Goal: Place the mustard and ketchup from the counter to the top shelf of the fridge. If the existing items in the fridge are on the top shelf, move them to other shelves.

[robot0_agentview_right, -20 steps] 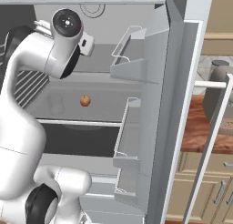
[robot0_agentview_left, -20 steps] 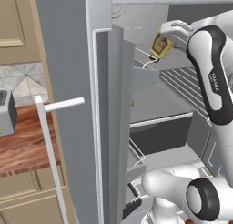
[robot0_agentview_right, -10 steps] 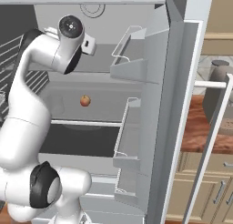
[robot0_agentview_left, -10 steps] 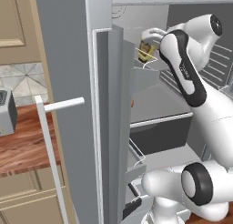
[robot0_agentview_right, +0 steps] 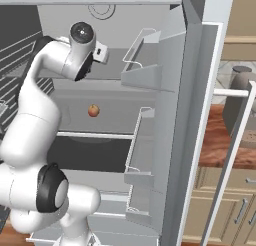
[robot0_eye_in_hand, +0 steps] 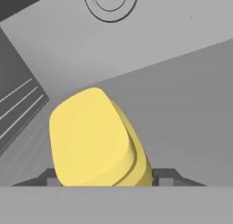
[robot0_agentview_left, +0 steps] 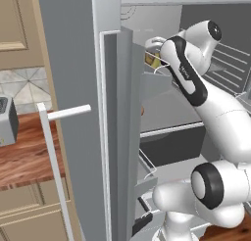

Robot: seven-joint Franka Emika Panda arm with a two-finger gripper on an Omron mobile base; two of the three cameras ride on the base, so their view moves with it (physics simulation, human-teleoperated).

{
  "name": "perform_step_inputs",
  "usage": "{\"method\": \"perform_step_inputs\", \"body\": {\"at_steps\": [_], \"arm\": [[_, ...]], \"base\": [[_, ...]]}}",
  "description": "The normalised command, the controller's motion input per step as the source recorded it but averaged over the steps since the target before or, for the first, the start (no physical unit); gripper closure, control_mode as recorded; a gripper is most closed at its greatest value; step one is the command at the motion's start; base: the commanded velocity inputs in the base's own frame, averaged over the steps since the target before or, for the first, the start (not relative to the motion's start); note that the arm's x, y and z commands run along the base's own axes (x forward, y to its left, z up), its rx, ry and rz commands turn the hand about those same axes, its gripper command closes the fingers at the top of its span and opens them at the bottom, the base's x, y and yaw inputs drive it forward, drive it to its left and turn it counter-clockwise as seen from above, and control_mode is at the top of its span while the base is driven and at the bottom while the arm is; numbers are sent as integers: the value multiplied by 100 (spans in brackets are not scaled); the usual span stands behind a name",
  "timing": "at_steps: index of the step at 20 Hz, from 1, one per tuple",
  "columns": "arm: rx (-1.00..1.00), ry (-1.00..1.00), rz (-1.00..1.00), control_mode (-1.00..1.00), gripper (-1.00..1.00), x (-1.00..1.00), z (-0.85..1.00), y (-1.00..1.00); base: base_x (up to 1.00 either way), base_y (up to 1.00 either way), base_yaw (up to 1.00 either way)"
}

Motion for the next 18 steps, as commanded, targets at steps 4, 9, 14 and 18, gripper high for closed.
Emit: {"method": "perform_step_inputs", "body": {"at_steps": [4,9,14,18], "arm": [[2,0,-2,-100,100,24,-26,0],[0,0,-1,-100,100,39,-13,1],[-4,0,0,-100,-100,22,-8,14],[0,0,0,-100,-100,0,0,0]], "base": [[0,0,0],[0,0,0],[0,0,0],[0,0,0]]}}
